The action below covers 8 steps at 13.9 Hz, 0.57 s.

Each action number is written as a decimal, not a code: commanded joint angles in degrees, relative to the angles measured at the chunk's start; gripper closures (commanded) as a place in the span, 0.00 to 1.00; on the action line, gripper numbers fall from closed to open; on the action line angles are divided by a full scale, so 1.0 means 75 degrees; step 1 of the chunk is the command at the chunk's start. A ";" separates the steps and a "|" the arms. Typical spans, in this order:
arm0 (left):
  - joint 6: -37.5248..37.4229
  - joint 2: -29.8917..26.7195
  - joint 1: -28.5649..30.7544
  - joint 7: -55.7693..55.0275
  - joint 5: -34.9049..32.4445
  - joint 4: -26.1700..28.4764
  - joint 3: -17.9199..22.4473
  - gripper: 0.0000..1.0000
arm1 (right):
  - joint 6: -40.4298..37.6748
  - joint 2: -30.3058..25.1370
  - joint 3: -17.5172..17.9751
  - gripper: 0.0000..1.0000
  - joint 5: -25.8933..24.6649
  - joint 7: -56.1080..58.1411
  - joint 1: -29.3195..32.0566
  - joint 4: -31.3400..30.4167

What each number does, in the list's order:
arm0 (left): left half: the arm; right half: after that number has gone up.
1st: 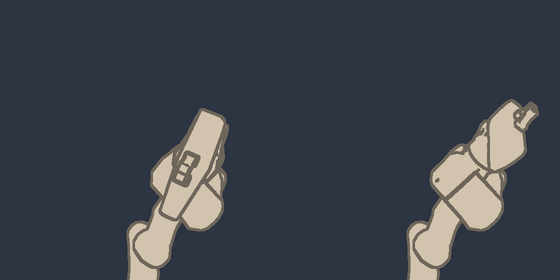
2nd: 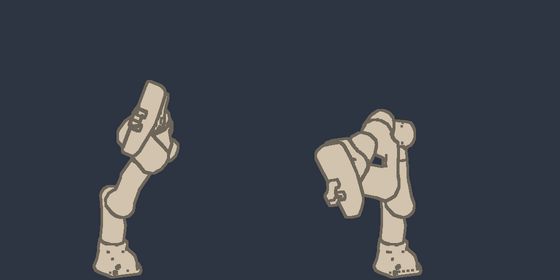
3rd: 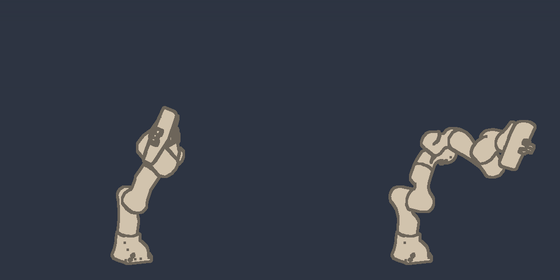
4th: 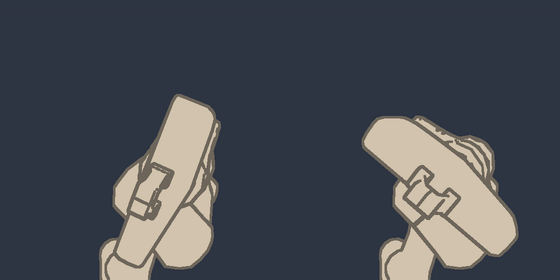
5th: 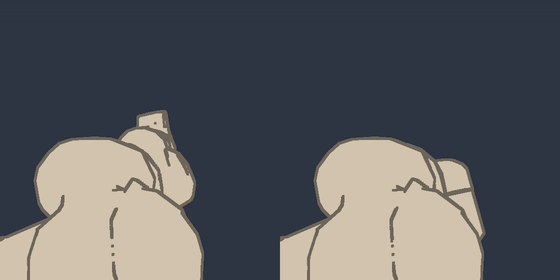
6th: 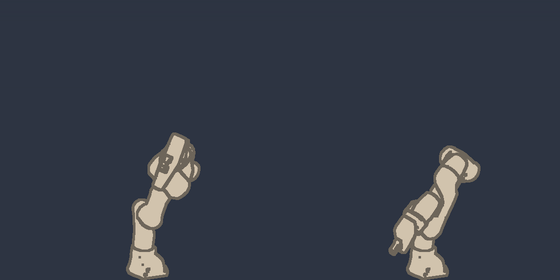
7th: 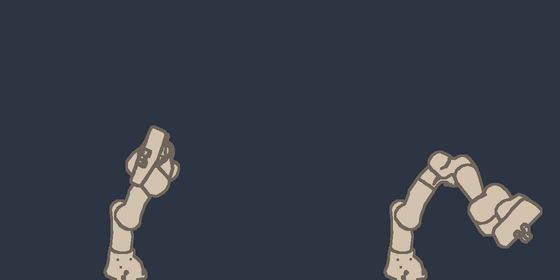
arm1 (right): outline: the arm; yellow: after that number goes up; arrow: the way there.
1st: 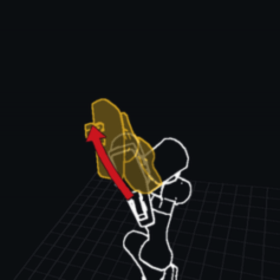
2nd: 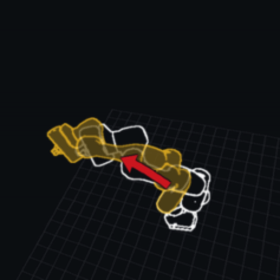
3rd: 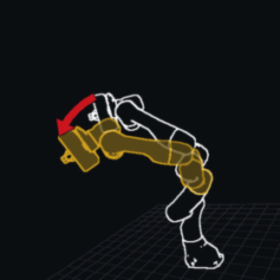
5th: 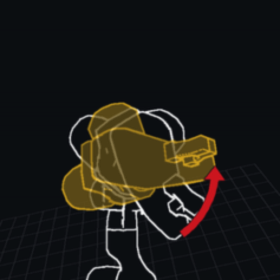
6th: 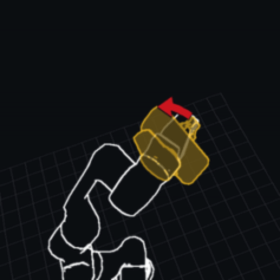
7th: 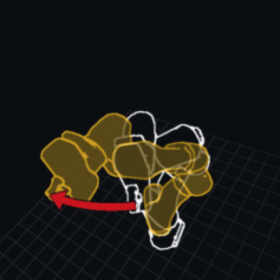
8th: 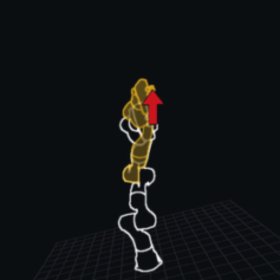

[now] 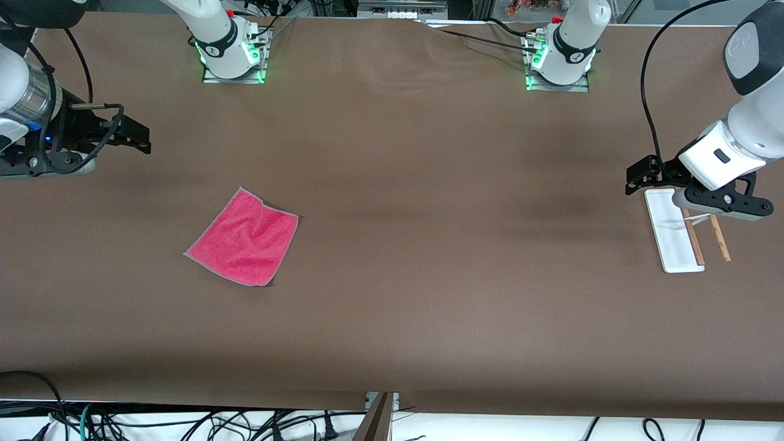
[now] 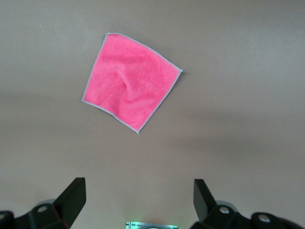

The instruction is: Pass towel and hang on rack

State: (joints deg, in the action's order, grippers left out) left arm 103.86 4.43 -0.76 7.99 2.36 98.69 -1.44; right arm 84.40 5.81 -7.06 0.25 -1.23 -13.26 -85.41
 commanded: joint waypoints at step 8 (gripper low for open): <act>-0.0125 0.0089 0.0020 0.0118 -0.0479 -0.0233 -0.0043 0.00 | 0.0055 -0.0083 -0.0137 0.00 0.0014 0.0340 -0.0131 -0.0049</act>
State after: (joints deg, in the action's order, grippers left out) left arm 103.86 4.43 -0.77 7.99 -0.02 98.64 -1.47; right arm 84.46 5.81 -7.26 0.26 0.45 -13.50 -85.45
